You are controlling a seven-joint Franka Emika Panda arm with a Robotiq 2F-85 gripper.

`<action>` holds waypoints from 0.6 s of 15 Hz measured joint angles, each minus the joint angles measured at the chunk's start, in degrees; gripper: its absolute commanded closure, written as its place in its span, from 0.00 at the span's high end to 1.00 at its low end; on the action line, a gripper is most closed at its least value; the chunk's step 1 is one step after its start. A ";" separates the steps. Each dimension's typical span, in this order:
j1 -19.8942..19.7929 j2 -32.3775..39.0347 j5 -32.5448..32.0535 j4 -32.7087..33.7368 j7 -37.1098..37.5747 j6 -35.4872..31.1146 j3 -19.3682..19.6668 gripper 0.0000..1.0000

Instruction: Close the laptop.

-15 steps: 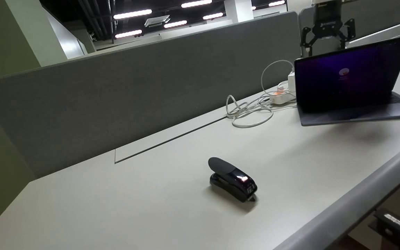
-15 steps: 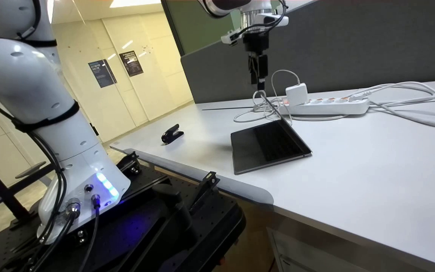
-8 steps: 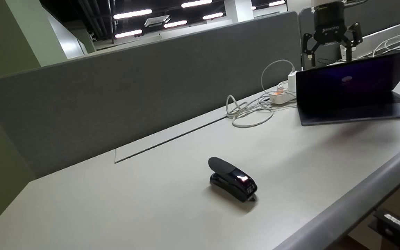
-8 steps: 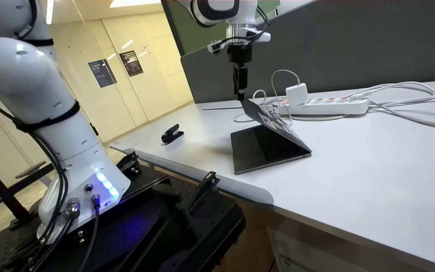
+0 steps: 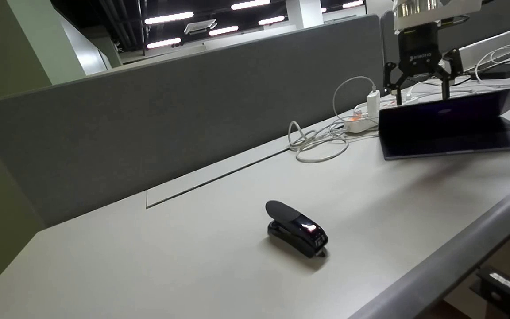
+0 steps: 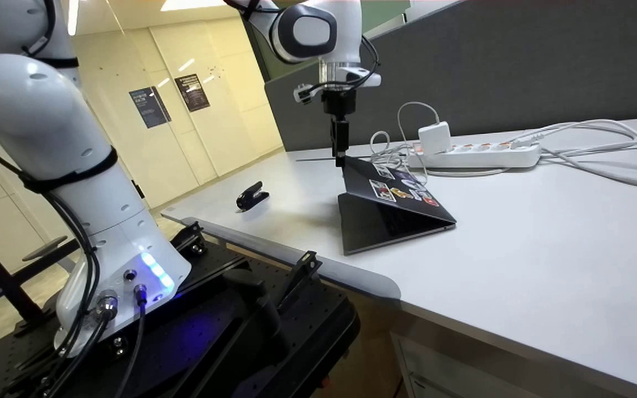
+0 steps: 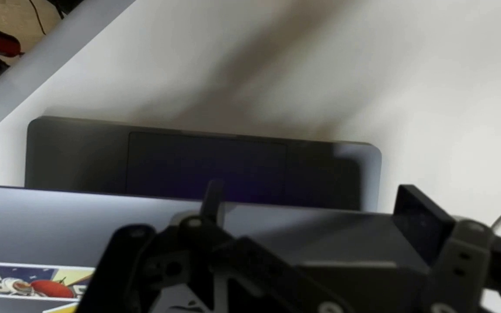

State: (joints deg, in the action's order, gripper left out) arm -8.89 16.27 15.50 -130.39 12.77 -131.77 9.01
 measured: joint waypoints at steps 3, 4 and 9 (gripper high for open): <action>0.62 0.66 0.38 -2.19 0.19 -3.94 -0.44 1.00; 0.82 0.97 0.38 -2.81 0.21 -5.47 -0.47 1.00; 1.26 3.34 -1.48 -5.15 0.02 -13.47 -0.34 1.00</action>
State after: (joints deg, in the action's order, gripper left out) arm -7.64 19.61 14.02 -135.54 12.79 -145.24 8.67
